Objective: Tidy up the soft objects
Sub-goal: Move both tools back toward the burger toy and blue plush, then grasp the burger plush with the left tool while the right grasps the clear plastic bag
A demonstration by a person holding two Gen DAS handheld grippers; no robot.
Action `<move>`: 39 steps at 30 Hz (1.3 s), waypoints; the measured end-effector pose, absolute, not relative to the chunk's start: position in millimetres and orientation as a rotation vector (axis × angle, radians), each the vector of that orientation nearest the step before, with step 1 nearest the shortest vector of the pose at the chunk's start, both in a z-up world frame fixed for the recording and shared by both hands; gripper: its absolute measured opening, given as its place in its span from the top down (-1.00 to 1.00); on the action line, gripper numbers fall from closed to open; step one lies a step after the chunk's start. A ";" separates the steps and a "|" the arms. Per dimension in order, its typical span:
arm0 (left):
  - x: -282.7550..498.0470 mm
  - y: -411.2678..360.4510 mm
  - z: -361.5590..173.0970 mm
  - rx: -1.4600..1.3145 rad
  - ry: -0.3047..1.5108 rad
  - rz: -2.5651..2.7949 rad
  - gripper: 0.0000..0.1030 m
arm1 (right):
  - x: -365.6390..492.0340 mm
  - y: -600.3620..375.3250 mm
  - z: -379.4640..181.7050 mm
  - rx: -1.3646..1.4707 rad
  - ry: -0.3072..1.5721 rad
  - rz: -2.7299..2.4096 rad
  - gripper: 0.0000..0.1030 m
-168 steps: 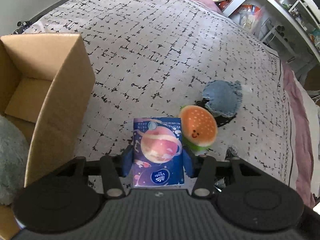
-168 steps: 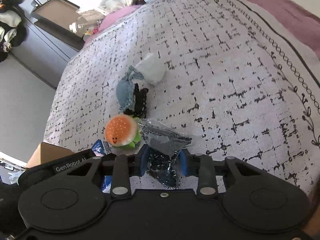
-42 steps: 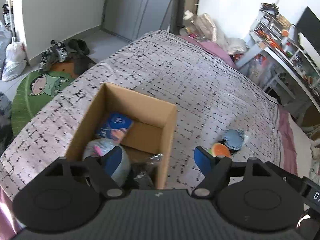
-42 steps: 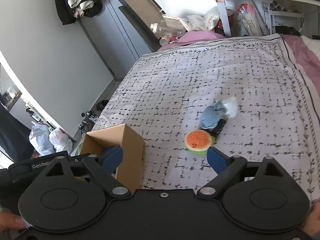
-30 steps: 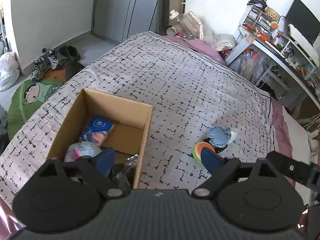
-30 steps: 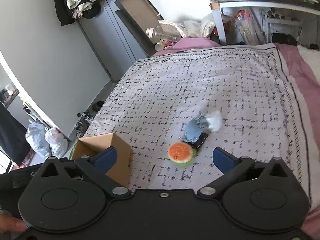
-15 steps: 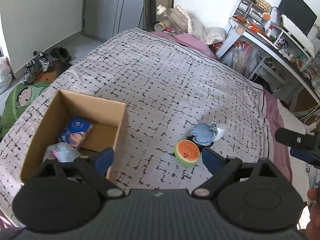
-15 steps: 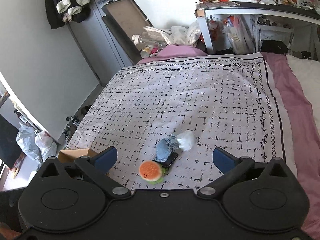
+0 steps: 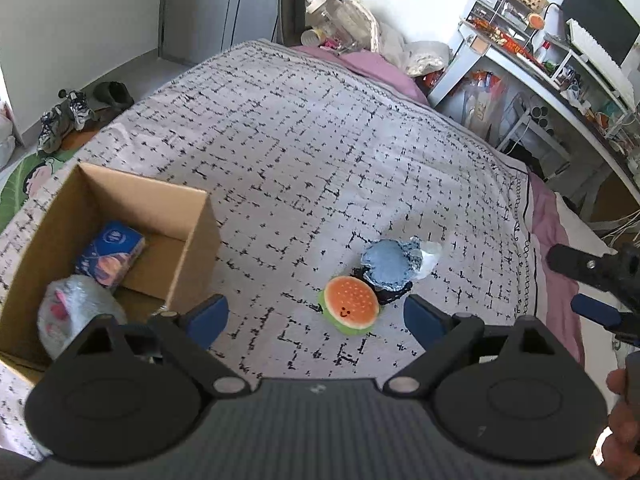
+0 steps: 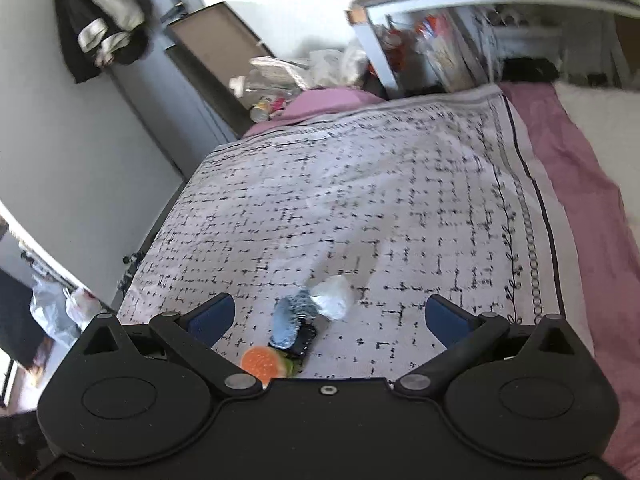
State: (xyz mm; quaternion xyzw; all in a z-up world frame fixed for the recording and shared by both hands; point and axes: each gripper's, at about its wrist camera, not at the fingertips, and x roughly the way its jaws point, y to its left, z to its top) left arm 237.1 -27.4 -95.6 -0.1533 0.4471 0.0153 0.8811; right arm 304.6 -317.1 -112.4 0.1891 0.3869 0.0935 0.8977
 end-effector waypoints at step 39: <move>329.5 -57.7 -213.1 -0.398 1.086 0.002 -0.11 | 422.3 -287.9 -242.1 0.644 1.049 0.152 -0.23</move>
